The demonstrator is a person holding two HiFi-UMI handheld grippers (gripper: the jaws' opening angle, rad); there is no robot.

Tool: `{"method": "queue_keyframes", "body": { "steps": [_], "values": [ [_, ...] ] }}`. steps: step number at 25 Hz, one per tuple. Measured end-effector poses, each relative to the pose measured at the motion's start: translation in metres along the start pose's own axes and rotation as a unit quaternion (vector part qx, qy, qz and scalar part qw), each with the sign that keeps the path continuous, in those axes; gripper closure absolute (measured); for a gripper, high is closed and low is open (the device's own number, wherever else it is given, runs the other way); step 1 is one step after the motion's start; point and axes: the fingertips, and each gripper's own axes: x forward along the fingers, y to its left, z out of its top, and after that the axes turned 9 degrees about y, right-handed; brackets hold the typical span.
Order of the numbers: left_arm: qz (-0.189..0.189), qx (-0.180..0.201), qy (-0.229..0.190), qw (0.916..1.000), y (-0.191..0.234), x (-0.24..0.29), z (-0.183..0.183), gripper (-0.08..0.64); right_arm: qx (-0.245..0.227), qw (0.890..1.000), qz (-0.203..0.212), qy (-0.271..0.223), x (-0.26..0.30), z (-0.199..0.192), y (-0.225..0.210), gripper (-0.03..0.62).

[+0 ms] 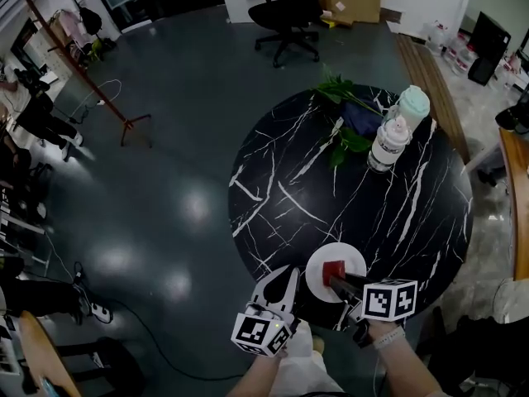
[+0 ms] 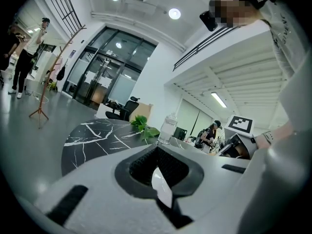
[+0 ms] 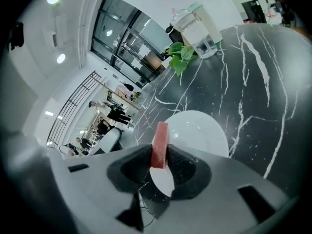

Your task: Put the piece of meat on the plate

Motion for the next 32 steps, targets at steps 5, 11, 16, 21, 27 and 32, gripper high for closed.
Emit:
{"method": "queue_keyframes", "body": {
  "steps": [5, 11, 16, 21, 27, 32],
  "values": [
    [0.001, -0.002, -0.001, 1.0, 0.002, -0.001, 0.001, 0.552, -0.068, 0.996, -0.048, 0.001, -0.005, 0.012, -0.003, 0.503],
    [-0.002, -0.005, -0.003, 1.0, 0.0, -0.003, 0.003, 0.551, -0.136, 0.986, -0.093, 0.002, -0.014, 0.012, -0.004, 0.463],
    [-0.008, -0.003, -0.005, 0.9999, -0.006, -0.005, 0.003, 0.551, -0.151, 0.983, -0.102, -0.006, -0.019, 0.008, -0.001, 0.403],
    [-0.013, -0.001, -0.01, 0.9999, -0.014, -0.011, 0.003, 0.551, -0.151, 0.984, -0.088, -0.027, -0.029, 0.006, 0.012, 0.389],
    [-0.017, 0.006, -0.017, 0.9997, -0.027, -0.026, 0.009, 0.552, -0.172, 0.98, -0.077, -0.057, -0.046, 0.0, 0.033, 0.387],
    [-0.015, 0.01, -0.025, 0.9995, -0.035, -0.027, 0.017, 0.552, -0.188, 0.976, -0.024, -0.103, -0.065, 0.01, 0.054, 0.388]
  ]
}}
